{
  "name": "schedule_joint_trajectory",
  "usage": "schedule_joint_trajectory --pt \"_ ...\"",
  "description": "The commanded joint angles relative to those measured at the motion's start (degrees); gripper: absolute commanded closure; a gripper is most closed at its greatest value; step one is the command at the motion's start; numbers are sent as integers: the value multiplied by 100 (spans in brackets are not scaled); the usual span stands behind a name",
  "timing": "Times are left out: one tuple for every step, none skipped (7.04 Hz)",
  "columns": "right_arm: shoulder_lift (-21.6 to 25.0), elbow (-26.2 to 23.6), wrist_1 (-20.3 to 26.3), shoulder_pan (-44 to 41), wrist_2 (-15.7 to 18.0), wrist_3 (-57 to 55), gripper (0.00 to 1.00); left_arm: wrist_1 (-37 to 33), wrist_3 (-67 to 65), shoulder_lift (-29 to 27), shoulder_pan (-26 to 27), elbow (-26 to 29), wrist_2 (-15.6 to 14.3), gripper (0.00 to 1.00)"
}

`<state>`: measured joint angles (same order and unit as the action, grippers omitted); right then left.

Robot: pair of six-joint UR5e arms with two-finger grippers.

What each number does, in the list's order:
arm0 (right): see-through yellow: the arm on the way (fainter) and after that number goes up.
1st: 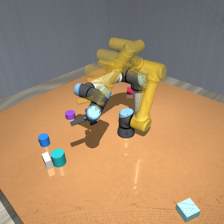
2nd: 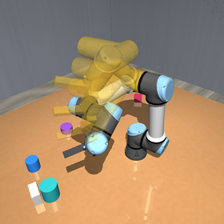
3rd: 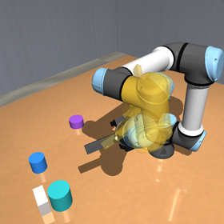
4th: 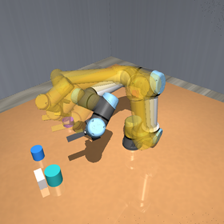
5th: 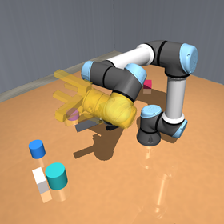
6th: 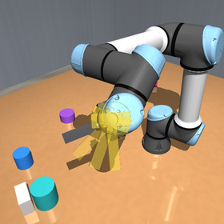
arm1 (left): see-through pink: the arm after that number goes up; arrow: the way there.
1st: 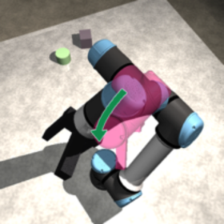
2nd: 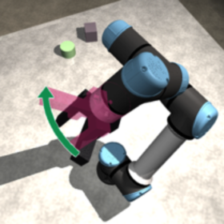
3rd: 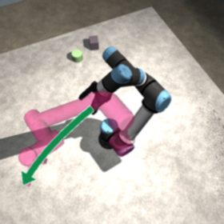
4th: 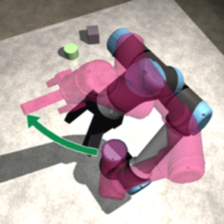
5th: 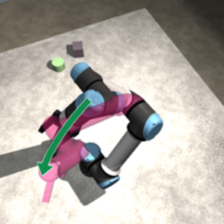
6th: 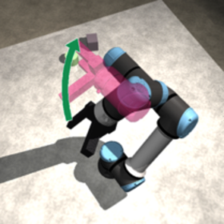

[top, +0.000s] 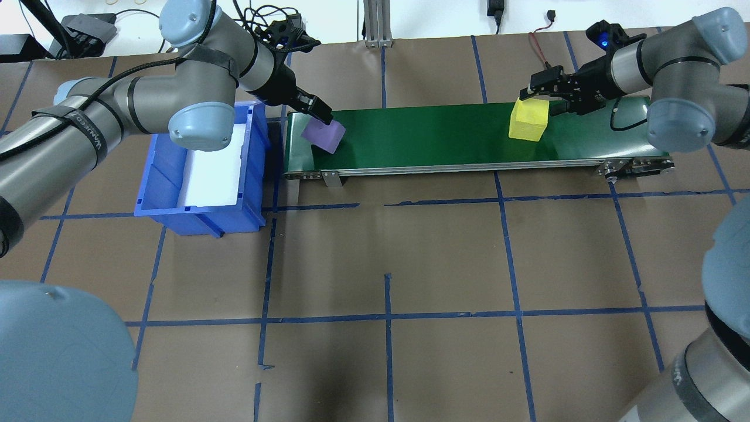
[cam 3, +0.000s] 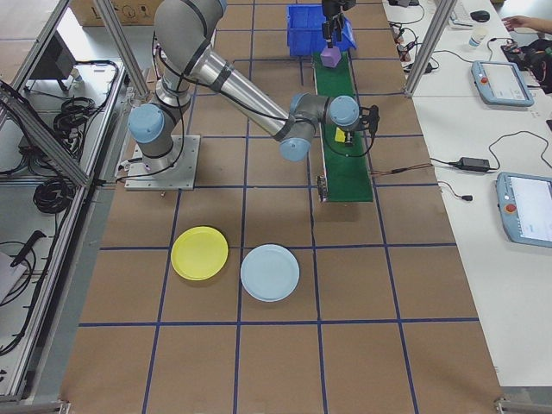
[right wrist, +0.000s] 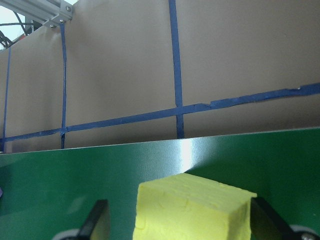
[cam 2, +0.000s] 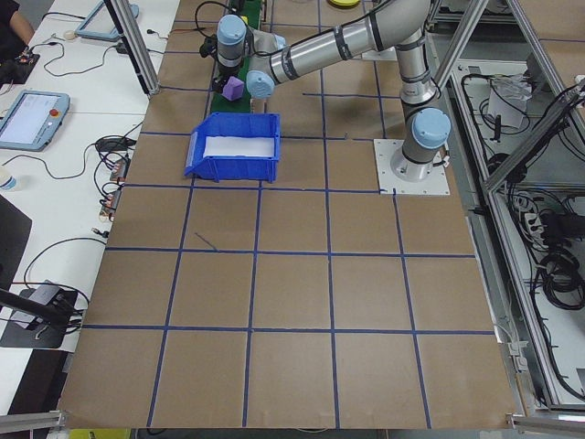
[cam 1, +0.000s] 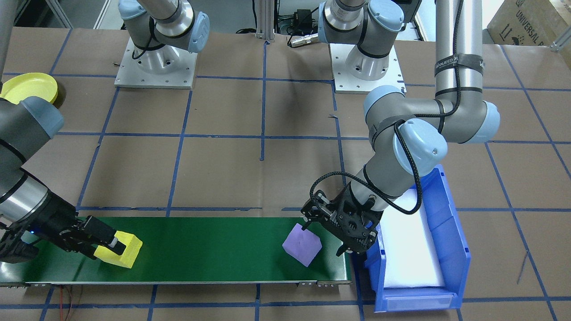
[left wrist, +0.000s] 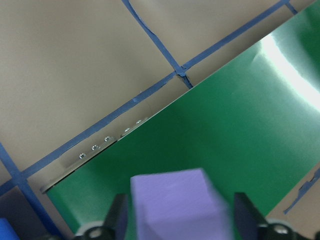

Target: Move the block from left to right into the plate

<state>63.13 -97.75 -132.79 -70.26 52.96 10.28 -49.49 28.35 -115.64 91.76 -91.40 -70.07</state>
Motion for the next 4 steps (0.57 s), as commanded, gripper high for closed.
schedule_joint_trajectory --pt "-46 -51 -237 4 256 9 2 -87 -93 155 0 -18 -459 0" --pt "-47 -43 -247 13 354 9 3 -583 -84 478 -9 17 -759 0" --pt "-47 -51 -247 13 364 9 3 -1128 -93 925 -70 26 -1093 0" --pt "-47 -69 -247 13 390 18 3 -1777 -93 1356 -183 35 -1627 0"
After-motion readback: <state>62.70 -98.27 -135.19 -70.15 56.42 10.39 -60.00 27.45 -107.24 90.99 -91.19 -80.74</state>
